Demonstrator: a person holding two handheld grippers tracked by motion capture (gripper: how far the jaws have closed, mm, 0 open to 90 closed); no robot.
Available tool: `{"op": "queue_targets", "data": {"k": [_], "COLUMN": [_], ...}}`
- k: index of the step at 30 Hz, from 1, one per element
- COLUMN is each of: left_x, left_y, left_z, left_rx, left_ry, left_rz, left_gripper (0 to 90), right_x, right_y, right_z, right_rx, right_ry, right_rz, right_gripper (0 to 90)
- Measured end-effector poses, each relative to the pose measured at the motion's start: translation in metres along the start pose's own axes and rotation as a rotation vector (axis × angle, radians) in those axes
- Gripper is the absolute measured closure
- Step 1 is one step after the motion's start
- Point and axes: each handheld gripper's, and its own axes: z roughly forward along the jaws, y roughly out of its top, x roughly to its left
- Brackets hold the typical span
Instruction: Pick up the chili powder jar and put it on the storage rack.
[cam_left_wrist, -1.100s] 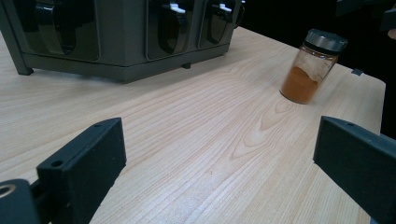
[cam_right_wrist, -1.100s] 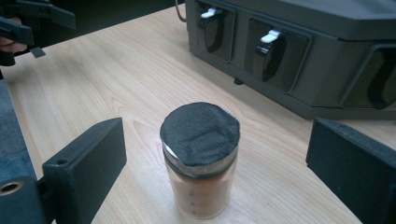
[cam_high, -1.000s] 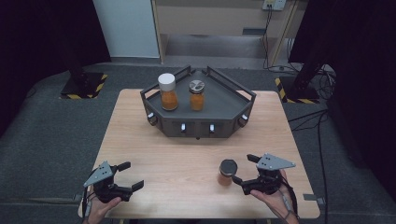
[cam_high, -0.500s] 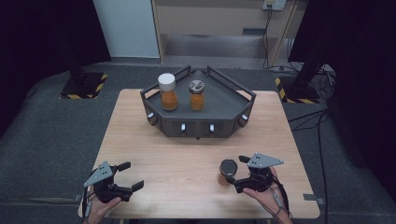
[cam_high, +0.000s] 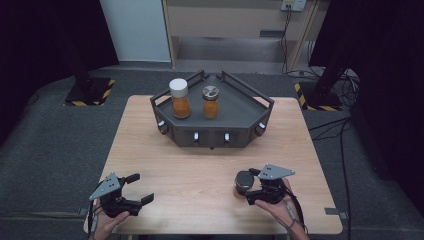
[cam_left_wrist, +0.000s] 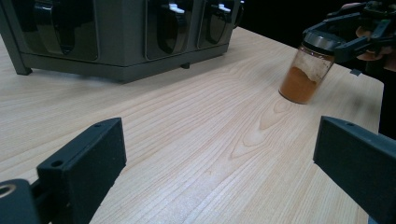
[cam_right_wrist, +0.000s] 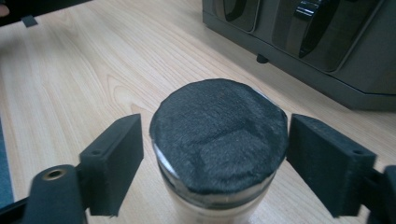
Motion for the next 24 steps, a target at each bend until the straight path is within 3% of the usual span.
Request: {"op": "queue_targets", "data": {"k": [6, 24], "left_x": [0.0000, 0.0000], "left_y": [0.0000, 0.0001], "left_z": [0.0000, 0.0002], "left_rx": [0.000, 0.001], "left_ry": [0.001, 0.000], "left_rz": [0.000, 0.002], "left_gripper": [1.6, 1.7], "right_x": [-0.0053, 0.0036], "right_y": [-0.0033, 0.0012], "right_z": [0.0043, 0.0022], "right_rx": [-0.023, -0.015], "right_ry": [0.018, -0.015], "right_rz": [0.006, -0.038], "right_gripper": [33.0, 34.8]}}
